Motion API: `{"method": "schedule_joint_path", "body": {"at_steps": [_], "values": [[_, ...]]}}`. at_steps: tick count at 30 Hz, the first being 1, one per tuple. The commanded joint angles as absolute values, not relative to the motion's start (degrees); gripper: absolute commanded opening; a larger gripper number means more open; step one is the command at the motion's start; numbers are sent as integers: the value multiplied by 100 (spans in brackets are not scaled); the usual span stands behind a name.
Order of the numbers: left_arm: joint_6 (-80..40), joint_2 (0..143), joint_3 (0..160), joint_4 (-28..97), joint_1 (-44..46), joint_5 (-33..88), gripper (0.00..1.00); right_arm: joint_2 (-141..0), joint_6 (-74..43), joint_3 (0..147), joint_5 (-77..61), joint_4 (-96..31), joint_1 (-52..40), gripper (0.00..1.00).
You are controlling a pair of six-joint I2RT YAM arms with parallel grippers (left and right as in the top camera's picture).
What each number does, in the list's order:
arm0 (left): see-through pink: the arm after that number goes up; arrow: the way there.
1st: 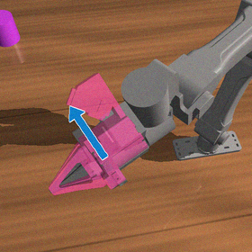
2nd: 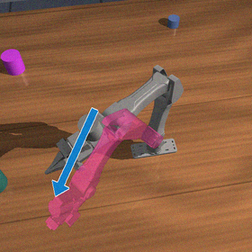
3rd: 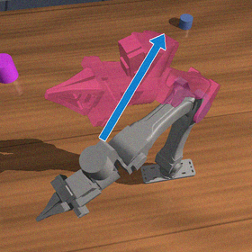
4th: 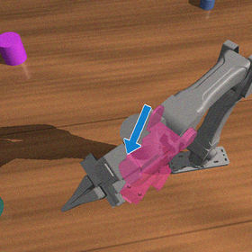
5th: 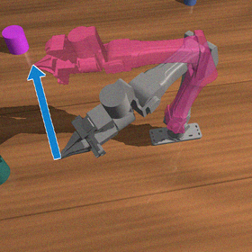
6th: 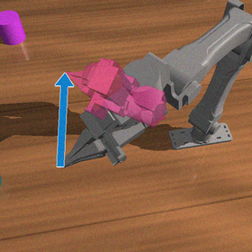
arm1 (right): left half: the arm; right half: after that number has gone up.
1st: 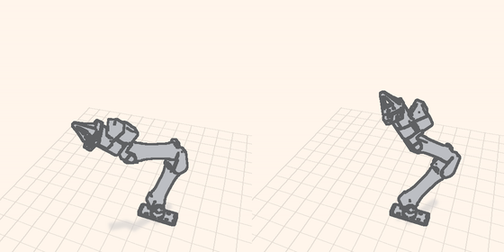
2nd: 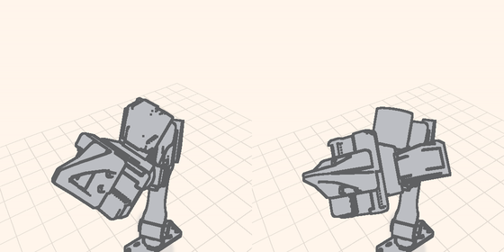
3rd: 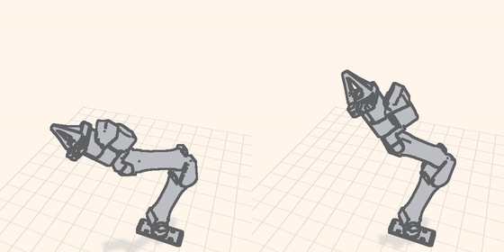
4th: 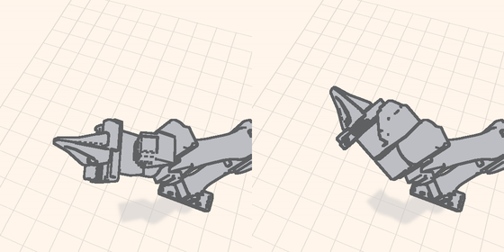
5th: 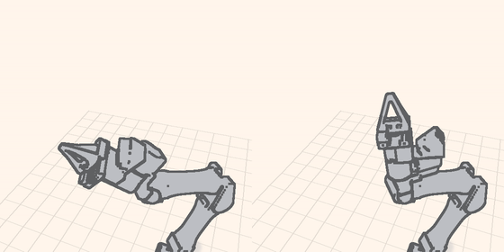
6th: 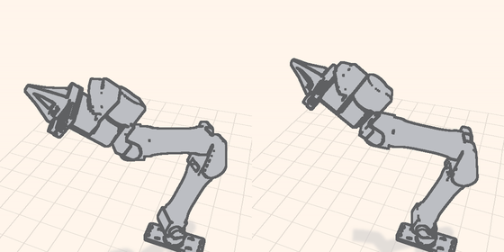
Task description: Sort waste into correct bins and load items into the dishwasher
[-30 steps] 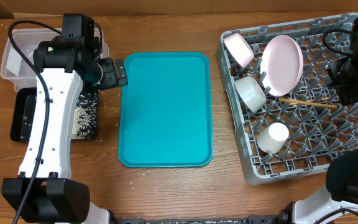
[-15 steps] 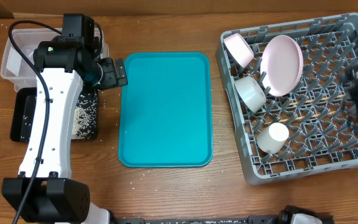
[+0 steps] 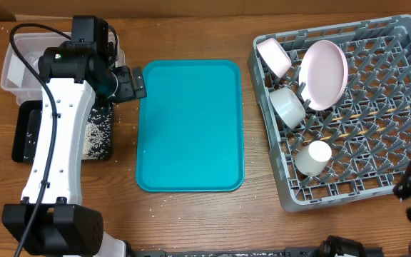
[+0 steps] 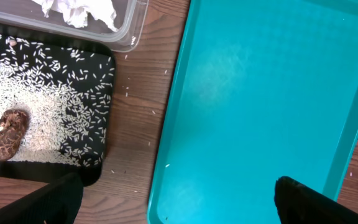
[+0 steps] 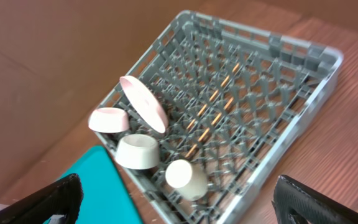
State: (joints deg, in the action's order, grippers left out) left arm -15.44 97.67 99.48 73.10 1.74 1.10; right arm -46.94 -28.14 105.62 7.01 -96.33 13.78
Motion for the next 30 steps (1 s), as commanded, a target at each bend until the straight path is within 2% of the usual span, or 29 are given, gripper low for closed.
{"method": "schedule_joint_path", "body": {"at_steps": [1, 4, 7, 8, 12, 20, 26, 30], "values": [[-1479, 9738, 10049, 7306, 161, 148, 100, -4484, -2246, 10571, 897, -9651, 1356, 100], [-1479, 9738, 10049, 7306, 161, 148, 100, -4368, -2244, 10363, 797, -9266, 1313, 100], [-1479, 9738, 10049, 7306, 161, 148, 100, -4007, -2246, 9603, 572, -8213, 1175, 100], [-1476, 9738, 10049, 7306, 163, 148, 100, -3688, -2246, 8895, 366, -7432, 1070, 100], [-1479, 9738, 10049, 7306, 161, 148, 100, -2930, -2246, 7089, -130, -5881, 781, 100], [-1479, 9738, 10049, 7306, 161, 148, 100, -1616, -2244, 3610, 244, -2722, -128, 100], [-1479, 9738, 10049, 7306, 161, 148, 100, -926, -2123, 1767, 687, -1041, -729, 100], [-1479, 9738, 10049, 7306, 161, 148, 100, -530, -1925, 915, 685, -364, -814, 100]]}}
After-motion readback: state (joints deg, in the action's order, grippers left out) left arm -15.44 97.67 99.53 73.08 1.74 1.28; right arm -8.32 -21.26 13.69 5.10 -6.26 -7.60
